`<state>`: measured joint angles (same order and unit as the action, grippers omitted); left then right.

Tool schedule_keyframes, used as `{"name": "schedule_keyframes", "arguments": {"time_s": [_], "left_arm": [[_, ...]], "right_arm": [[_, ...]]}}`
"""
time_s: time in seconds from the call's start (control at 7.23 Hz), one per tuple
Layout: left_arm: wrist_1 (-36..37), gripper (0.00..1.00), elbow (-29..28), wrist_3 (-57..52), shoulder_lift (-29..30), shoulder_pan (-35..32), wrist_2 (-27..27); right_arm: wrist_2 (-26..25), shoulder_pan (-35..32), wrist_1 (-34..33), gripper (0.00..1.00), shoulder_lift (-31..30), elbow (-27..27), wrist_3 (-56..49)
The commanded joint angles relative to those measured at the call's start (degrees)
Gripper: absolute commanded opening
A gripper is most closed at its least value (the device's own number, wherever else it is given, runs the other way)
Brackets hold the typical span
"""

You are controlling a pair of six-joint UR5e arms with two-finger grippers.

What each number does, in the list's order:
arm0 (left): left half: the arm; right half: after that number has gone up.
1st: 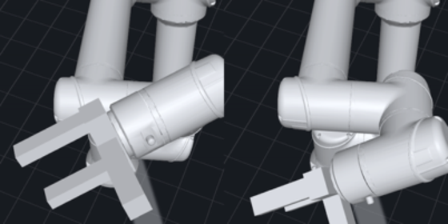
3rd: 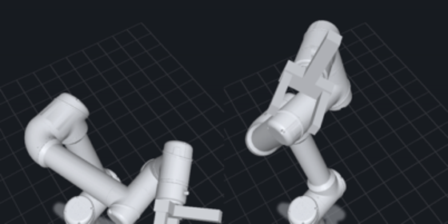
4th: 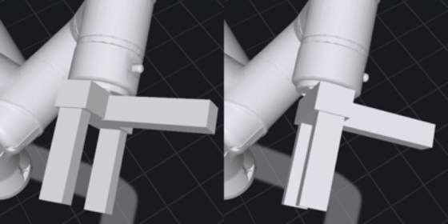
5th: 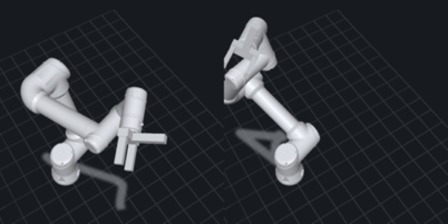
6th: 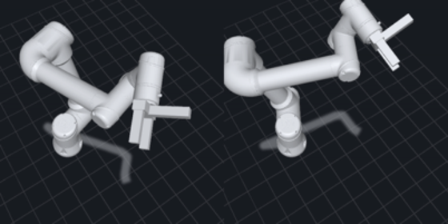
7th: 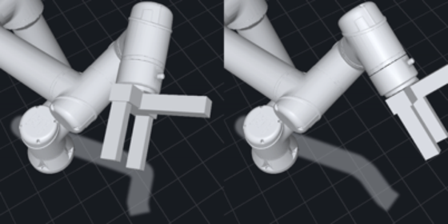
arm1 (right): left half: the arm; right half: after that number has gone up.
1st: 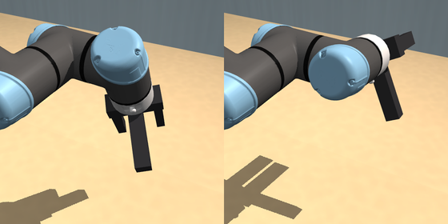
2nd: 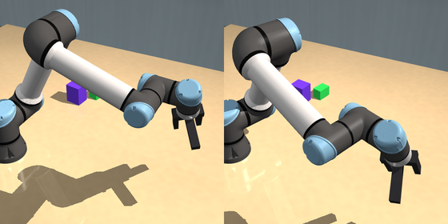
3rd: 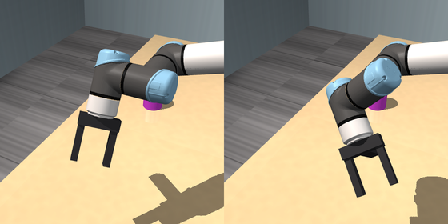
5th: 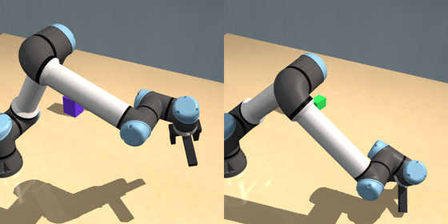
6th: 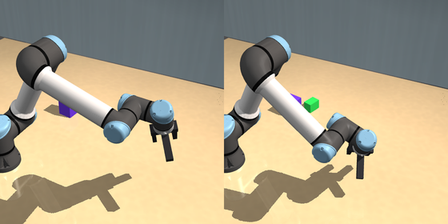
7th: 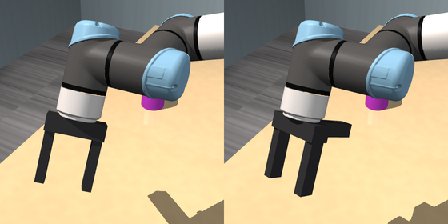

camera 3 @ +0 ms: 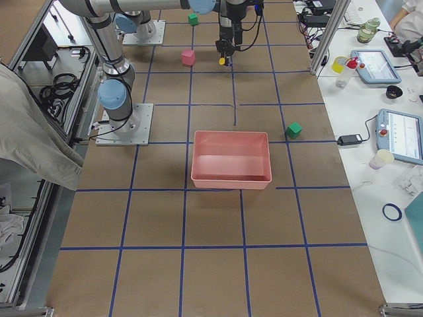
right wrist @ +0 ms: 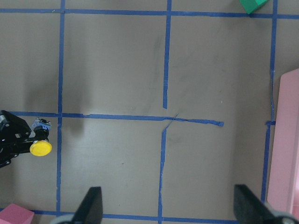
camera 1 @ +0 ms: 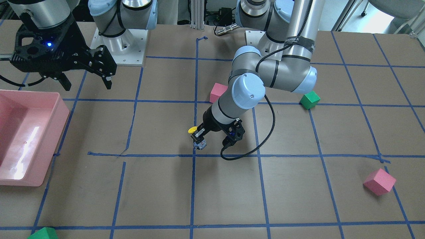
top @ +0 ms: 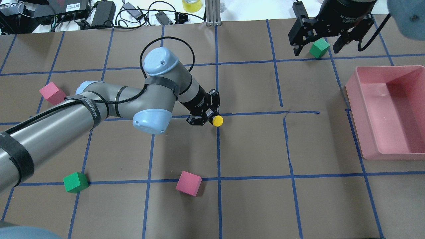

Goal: Align button upright
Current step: 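Lift and rotate the button, set it down yellow cap up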

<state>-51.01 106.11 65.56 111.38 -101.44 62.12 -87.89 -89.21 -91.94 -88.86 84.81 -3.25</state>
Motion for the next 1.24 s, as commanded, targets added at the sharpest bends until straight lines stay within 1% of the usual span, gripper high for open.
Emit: {"name": "schedule_keyframes", "arguments": {"time_s": [0.0, 0.14, 0.41, 1.11], "left_arm": [[-2.68, 0.0, 1.01, 9.14, 0.15, 4.66, -15.22], [-3.21, 0.0, 2.59, 9.49, 1.02, 5.89, -19.8], [-4.36, 0.0, 6.89, 7.75, 1.29, 9.05, -23.78], [-4.8, 0.0, 7.88, 5.2, 4.01, 9.41, -23.1]], "right_arm": [[0.0, 0.0, 0.09, 1.0, 0.0, 0.0, 0.0], [0.0, 0.0, 0.0, 1.0, 0.0, 0.0, 0.0], [0.0, 0.0, 0.09, 1.0, 0.0, 0.0, -0.09], [0.0, 0.0, 0.09, 1.0, 0.0, 0.0, -0.09]]}}
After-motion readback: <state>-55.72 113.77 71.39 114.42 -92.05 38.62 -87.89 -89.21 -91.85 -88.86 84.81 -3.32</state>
